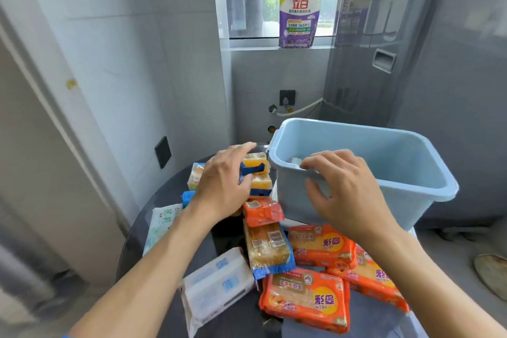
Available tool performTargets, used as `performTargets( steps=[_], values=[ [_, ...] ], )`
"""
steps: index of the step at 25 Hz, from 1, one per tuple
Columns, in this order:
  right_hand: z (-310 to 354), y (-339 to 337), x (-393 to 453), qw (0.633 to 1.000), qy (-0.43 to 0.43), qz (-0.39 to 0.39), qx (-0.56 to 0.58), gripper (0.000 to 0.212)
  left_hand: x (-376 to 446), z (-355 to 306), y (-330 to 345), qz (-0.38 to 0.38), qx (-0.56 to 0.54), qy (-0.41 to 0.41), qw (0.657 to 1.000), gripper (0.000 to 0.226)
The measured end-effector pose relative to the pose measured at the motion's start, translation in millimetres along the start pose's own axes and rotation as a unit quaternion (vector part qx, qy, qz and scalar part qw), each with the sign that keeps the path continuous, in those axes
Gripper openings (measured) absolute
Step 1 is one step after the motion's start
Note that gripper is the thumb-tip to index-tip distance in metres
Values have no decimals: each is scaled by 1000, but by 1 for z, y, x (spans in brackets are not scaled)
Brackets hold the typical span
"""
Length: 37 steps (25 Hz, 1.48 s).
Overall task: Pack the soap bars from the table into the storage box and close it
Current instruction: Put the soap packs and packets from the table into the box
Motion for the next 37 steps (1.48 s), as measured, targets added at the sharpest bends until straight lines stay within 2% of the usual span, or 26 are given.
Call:
performTargets(
  steps=[2, 4, 5, 8, 11, 15, 17, 19, 23, 27, 30, 34, 37],
  values=[
    [-2, 8, -3, 999, 19, 28, -29, 28, -6, 34, -8, 59, 59, -87, 993, 57],
    [0, 15, -11, 997, 26, 19, -75, 37, -17, 52, -5, 165, 148, -85, 971, 66],
    [3, 19, -15, 996, 21, 9, -84, 39, -23, 56, -2, 193, 173, -69, 963, 69],
    [17, 28, -22, 997, -26, -8, -73, 37, -24, 59, 0, 163, 162, -53, 972, 67],
    [21, 29, -24, 997, -50, -4, -58, 23, -22, 71, -7, 141, 156, -86, 974, 69],
    [17, 28, -24, 997, -46, 10, -54, 21, -31, 81, -6, 189, 210, -136, 950, 88],
    [18, 28, -25, 997, -47, 12, -52, 22, -34, 83, -6, 209, 179, -159, 948, 93],
    [18, 28, -25, 997, -47, 15, -52, 21, -33, 83, -10, 195, 139, -165, 957, 86],
    [16, 28, -26, 997, -48, 24, -52, 15, -28, 77, -22, 115, 97, -181, 972, 52],
    [16, 29, -26, 997, -49, 23, -53, 14, -25, 74, -26, 36, 97, -174, 979, 42],
    [15, 29, -26, 997, -44, 23, -57, 13, -16, 77, -18, 23, 123, -130, 984, 56],
    [15, 32, -26, 997, -29, 19, -65, 13, -3, 87, 15, 142, 190, -139, 961, 92],
    [17, 37, -26, 997, -30, 9, -68, 11, -1, 99, 27, 158, 219, -161, 949, 95]
  ],
)
Point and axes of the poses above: each hand's wrist, its own x-axis towards the middle knuckle, its own y-axis out of the palm, z = x × y, the point moved 2 cm from there along x, towards the middle knuckle, and after that the axes turned 6 degrees about -z, right-handed, at the moved point
